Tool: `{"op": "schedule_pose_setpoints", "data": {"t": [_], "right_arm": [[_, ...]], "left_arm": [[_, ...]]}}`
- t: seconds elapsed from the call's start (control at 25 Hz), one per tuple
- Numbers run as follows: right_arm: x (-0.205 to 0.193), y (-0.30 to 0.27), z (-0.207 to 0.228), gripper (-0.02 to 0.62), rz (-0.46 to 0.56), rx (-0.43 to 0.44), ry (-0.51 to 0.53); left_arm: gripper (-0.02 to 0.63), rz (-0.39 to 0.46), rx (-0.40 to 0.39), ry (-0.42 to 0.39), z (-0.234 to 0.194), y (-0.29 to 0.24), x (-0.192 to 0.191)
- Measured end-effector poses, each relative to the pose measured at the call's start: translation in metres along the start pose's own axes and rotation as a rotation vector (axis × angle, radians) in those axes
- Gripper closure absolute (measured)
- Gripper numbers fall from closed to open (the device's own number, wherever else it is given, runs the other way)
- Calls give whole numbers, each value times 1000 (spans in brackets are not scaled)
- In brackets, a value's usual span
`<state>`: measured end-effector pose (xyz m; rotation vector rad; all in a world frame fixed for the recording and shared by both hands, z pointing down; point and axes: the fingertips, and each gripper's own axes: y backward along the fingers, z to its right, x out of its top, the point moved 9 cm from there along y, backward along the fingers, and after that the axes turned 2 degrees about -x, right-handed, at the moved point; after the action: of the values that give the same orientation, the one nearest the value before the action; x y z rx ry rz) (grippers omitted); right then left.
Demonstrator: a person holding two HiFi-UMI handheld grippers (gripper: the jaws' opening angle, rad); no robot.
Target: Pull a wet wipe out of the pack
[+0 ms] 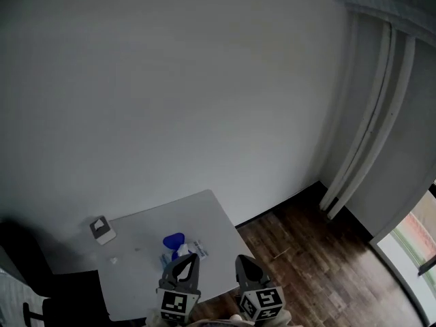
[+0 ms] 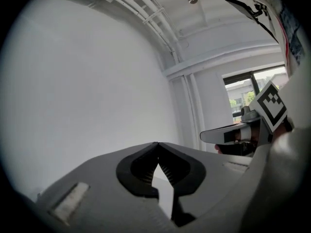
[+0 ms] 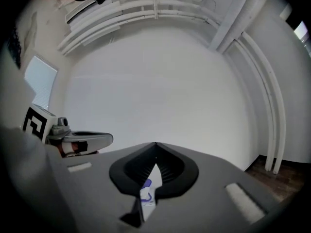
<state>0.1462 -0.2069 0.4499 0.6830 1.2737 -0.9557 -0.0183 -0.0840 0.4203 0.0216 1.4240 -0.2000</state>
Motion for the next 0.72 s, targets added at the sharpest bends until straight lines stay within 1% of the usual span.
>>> {"op": "schedule_pose_setpoints", "data": {"t": [0.12,0.32,0.48,0.6,0.72], "right_arm": [[0,-18,11,591,-15,70,6],[0,-42,29,591,-39,156,3],[-8,-59,23,591,-59,222,3],[-16,-70,13,591,-88,277,-1],[-25,-82,2,591,-121,323,0]], "left_arm": [[604,-14,73,7,-2,-10,-6],[604,-22,159,8,5,-19,-6],[604,-40,225,27,-1,-11,-8],[604,-50,281,60,-8,-3,-16],[604,-76,317,60,-17,6,-22]]}}
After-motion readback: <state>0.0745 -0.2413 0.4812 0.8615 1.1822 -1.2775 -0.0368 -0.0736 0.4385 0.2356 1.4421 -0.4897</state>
